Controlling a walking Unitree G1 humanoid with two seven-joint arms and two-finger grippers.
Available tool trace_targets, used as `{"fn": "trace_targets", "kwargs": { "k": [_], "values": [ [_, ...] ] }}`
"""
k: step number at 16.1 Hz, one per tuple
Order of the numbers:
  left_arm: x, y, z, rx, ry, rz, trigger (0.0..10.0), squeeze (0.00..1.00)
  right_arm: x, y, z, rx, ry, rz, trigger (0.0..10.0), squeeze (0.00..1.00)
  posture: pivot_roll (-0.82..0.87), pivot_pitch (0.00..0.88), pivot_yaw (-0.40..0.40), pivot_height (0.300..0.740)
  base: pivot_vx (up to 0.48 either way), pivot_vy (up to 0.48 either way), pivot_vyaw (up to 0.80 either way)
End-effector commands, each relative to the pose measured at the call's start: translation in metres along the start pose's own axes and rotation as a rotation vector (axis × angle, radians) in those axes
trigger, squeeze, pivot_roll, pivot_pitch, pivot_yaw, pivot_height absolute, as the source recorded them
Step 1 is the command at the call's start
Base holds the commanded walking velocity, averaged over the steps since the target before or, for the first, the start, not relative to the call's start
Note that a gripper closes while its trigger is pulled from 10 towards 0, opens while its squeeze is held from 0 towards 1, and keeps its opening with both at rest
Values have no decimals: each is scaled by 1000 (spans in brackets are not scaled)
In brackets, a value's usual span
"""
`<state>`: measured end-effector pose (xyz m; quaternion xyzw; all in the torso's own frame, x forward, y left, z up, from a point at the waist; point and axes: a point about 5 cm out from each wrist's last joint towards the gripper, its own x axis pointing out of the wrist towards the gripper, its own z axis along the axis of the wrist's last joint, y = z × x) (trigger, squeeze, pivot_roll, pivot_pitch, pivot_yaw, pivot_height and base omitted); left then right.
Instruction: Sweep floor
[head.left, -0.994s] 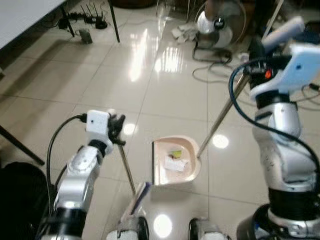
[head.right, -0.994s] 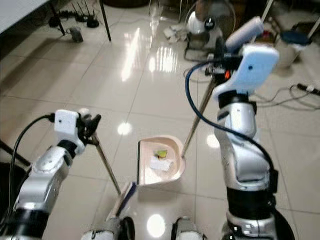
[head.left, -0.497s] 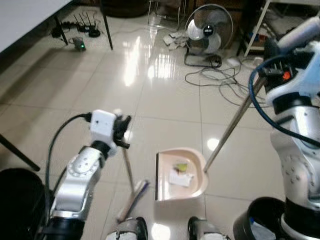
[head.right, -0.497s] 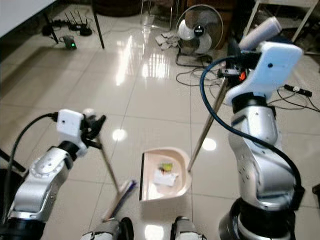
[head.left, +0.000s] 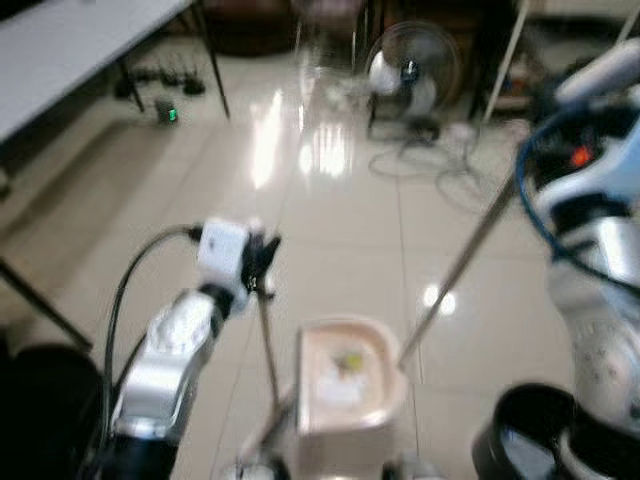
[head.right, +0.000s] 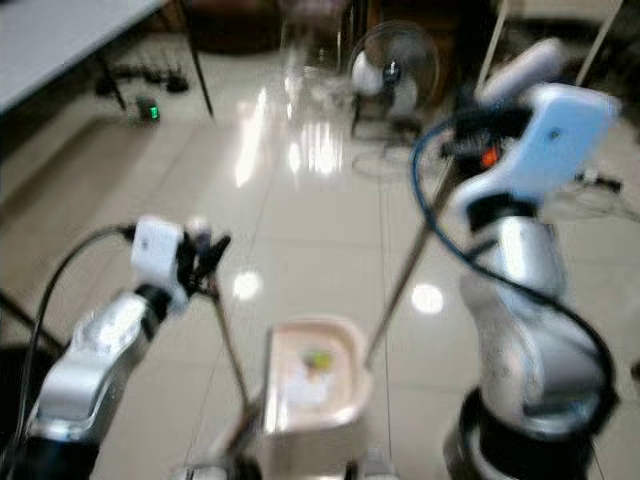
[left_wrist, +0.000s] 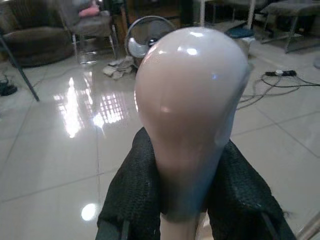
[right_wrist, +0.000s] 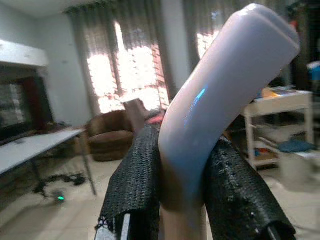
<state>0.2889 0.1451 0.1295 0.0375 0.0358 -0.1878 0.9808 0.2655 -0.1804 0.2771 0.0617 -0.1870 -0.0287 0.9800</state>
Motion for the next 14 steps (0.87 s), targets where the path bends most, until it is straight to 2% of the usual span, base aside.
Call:
{"fn": "trace_targets", "kwargs": {
  "k": [1,6,14],
  "values": [
    [0,6,10,24,-36,2,10000,0,0,3,11,10,-38,3,10000,0,-149,72,42,740,0,0,0],
    [2,-2,12,26,-55,-18,10000,0,4,2,11,-2,-2,38,10000,0,-151,79,25,740,0,-49,0],
    [1,-6,12,33,-53,-50,10000,0,11,0,29,-11,-34,37,10000,0,-153,76,35,740,0,-377,0]
  ]
}}
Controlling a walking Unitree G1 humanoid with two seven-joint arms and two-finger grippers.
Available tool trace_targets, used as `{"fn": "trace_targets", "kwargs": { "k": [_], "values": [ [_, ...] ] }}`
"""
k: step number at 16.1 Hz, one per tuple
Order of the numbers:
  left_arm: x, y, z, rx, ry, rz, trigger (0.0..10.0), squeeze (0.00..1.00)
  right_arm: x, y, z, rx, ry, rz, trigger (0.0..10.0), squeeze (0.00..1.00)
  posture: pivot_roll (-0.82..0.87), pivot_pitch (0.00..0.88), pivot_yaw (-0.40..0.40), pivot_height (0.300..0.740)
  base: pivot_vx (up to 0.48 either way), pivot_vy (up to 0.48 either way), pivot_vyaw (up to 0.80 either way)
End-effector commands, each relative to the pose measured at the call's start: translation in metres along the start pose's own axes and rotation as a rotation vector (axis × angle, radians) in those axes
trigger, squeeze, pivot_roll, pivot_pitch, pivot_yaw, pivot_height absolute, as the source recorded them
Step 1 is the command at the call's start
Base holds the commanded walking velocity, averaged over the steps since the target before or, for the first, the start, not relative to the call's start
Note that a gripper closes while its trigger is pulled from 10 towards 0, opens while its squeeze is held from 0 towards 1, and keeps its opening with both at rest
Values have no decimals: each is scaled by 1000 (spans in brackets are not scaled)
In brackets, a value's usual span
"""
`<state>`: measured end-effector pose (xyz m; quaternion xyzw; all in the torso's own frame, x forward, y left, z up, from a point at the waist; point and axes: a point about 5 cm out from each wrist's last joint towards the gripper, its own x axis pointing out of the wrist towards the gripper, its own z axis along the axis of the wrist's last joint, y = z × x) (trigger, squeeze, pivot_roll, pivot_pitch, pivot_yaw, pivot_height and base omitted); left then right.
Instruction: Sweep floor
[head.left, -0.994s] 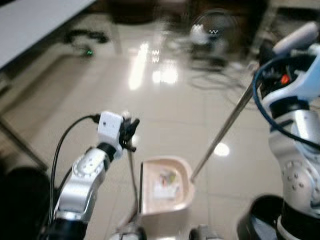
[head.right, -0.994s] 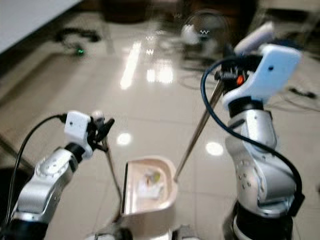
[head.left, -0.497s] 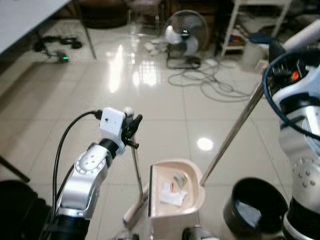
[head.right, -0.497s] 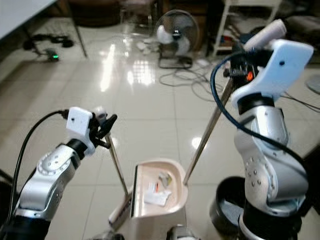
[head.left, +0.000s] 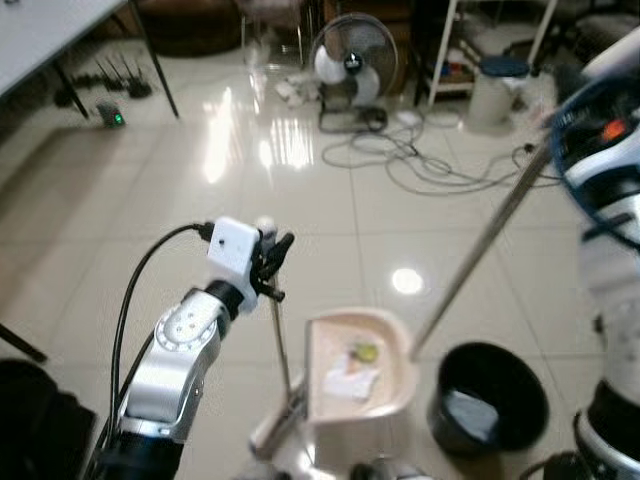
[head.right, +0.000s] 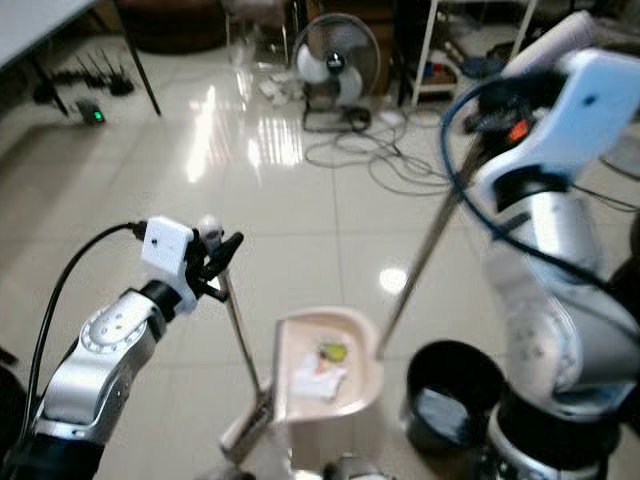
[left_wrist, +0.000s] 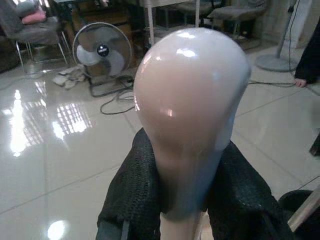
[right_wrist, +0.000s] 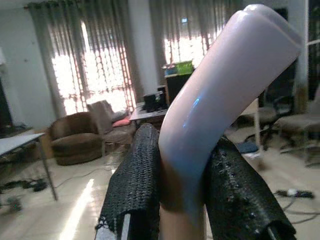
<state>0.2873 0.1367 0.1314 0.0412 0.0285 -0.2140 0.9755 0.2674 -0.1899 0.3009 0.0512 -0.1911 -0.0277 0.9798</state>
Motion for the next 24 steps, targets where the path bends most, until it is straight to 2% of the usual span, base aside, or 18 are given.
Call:
{"fn": "trace_targets", "kwargs": {
  "k": [1,6,8,16,18,19,22,24],
  "values": [
    [0,2,10,23,-40,1,10000,0,1,6,8,4,-27,37,10000,0,-155,79,38,740,0,-401,0],
    [-1,4,5,36,-25,-3,10000,0,4,3,19,-5,-49,39,10000,0,-163,73,45,740,0,-401,0],
    [1,3,5,41,-25,-10,10000,0,9,-4,24,-3,-67,16,10000,0,-162,71,49,740,0,-398,0],
    [2,10,6,47,-28,5,10000,0,5,-16,26,34,-78,-29,10000,0,-160,66,63,740,0,-398,0],
    [3,11,5,-26,-11,4,10000,0,5,-17,27,35,-80,-32,10000,0,-162,67,64,740,0,0,0],
    [3,15,2,-26,11,33,10000,0,4,-18,27,36,-81,-34,10000,0,-163,65,66,740,0,480,0],
    [2,30,2,59,6,138,10000,0,3,-19,27,38,-85,-37,10000,0,-163,63,66,740,0,160,0],
    [1,37,1,80,9,169,10000,0,3,-19,28,37,-87,-35,10000,0,-162,65,64,740,0,0,0]
  ]
}}
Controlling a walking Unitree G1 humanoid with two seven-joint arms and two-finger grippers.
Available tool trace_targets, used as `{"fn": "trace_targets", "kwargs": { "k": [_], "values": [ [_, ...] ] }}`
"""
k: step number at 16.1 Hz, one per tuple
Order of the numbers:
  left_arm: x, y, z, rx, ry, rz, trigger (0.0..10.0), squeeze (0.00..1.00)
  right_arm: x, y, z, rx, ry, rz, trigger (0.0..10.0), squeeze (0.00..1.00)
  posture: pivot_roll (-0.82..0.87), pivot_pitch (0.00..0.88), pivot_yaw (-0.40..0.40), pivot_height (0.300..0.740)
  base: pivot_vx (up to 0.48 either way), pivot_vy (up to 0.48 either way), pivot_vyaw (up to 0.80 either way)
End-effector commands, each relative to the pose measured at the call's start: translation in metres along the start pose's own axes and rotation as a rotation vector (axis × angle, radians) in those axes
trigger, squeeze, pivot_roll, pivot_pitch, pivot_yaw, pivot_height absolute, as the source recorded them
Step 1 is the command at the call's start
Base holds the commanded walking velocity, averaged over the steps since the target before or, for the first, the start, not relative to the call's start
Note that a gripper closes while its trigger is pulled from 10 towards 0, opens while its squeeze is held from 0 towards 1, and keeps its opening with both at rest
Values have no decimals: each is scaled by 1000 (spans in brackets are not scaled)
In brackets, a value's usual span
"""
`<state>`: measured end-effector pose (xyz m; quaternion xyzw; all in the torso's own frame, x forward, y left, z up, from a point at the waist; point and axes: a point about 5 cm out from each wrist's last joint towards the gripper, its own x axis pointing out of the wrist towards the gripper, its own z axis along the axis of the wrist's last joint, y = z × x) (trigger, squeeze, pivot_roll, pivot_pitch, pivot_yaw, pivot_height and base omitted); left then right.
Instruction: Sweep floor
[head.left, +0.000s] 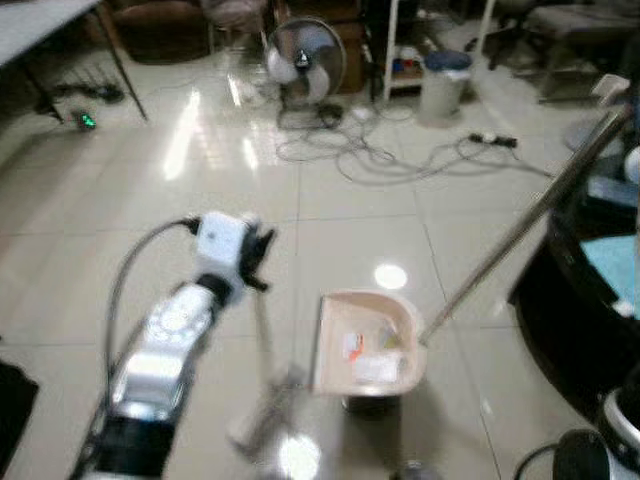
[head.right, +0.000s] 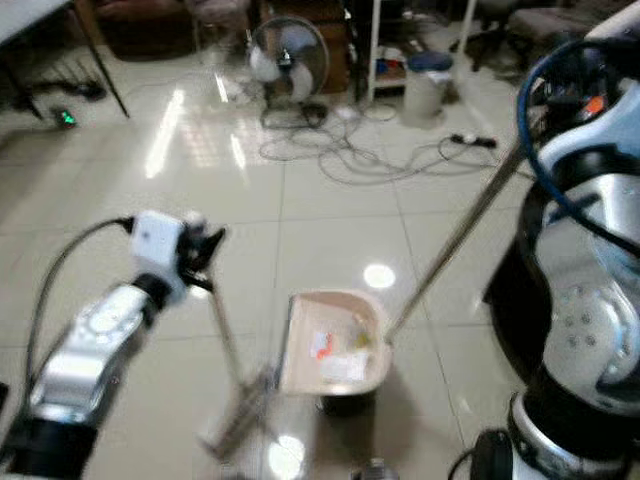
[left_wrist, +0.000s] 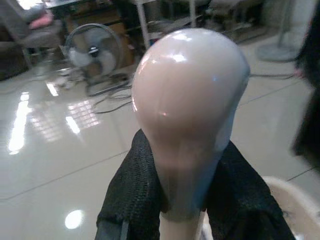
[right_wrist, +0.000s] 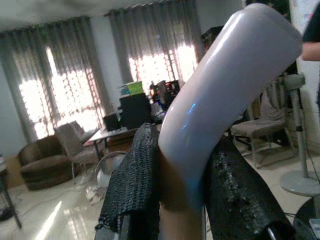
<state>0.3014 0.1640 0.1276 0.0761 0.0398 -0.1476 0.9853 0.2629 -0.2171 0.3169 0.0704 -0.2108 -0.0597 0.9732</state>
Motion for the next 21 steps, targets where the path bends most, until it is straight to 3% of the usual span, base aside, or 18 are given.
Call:
{"fn": "trace_targets", "kwargs": {
  "k": [1,4,6,10,16,21],
  "values": [
    [-1,10,6,21,-31,49,10000,0,0,6,9,8,-45,35,10000,0,-159,67,62,740,0,0,0],
    [0,10,5,11,-35,59,10000,0,-1,5,8,-42,-47,49,10000,0,-158,65,57,740,0,0,0],
    [0,7,3,2,-39,55,10000,0,-1,6,12,-83,-108,65,10000,0,-157,63,55,740,0,0,0],
    [-1,7,1,-7,-36,91,10000,0,3,13,14,-94,-168,117,10000,0,-152,58,44,740,0,0,0],
    [1,6,1,-5,-36,100,10000,0,6,44,3,-226,-248,322,10000,0,-148,60,45,740,0,0,0],
    [-1,11,2,-6,-39,131,10000,0,3,75,-5,-256,-328,472,10000,0,-137,64,38,740,0,0,0]
  ]
}}
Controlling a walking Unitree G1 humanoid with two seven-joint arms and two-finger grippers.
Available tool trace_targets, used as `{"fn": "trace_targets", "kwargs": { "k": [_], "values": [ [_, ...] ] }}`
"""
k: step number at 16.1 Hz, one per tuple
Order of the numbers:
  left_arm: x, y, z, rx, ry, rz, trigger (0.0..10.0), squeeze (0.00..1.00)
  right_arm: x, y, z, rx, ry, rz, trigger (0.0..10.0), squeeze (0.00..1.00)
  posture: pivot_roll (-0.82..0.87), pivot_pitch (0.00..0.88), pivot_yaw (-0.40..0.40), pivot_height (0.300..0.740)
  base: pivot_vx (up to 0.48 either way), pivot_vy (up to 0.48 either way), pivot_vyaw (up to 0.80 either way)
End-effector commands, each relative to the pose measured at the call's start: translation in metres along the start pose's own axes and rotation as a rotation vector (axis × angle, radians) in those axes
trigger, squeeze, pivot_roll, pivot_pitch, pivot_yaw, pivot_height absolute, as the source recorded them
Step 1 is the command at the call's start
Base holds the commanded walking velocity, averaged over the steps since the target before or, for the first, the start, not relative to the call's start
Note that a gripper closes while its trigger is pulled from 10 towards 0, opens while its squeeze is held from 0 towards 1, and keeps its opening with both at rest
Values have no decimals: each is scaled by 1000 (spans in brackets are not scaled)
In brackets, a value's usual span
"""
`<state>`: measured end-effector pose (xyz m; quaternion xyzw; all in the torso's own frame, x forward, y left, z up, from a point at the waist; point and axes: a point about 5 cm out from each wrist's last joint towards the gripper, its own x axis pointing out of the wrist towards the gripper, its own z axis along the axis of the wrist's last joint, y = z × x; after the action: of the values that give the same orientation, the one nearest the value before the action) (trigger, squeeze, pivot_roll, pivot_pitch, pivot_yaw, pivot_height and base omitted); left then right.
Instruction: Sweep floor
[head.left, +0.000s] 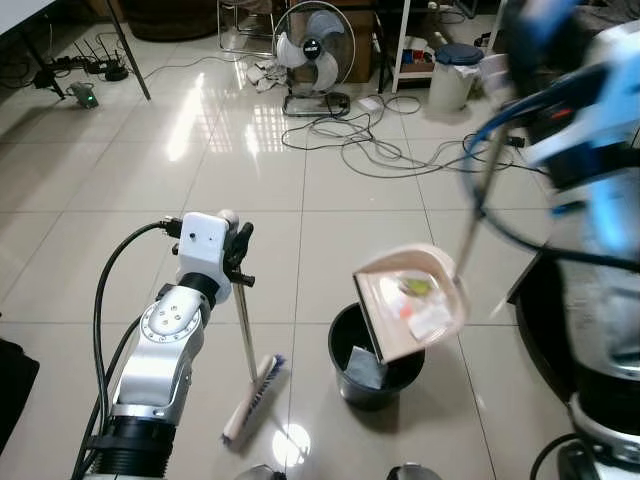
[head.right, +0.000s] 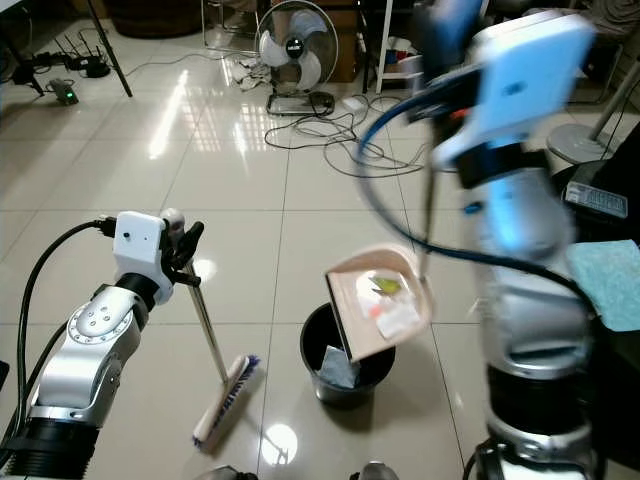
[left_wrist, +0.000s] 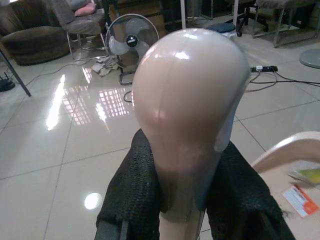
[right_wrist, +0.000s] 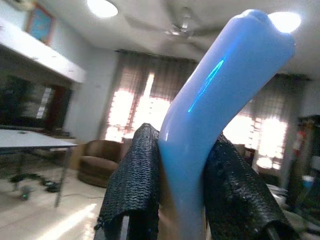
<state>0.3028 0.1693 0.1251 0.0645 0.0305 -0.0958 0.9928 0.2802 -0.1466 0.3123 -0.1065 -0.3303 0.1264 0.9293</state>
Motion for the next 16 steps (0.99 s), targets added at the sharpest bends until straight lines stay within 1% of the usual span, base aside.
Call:
{"fn": "trace_targets", "kwargs": {
  "k": [1,5,9,10,16],
  "values": [
    [-1,7,4,25,-18,28,10000,0,6,10,12,-46,-84,69,10000,0,-136,67,37,740,0,0,0],
    [-3,8,2,27,-11,38,10000,0,9,37,8,-127,-108,218,10000,0,-135,70,34,740,0,0,0],
    [-2,6,2,26,-15,32,10000,0,12,50,9,-147,-136,260,10000,0,-137,67,32,740,0,0,0],
    [-2,4,2,27,-19,28,10000,0,13,58,8,-172,-144,302,10000,0,-137,67,32,740,0,0,0],
    [0,3,2,37,-15,21,10000,0,11,66,4,-196,-139,352,10000,0,-135,66,31,740,0,0,0]
  ]
}}
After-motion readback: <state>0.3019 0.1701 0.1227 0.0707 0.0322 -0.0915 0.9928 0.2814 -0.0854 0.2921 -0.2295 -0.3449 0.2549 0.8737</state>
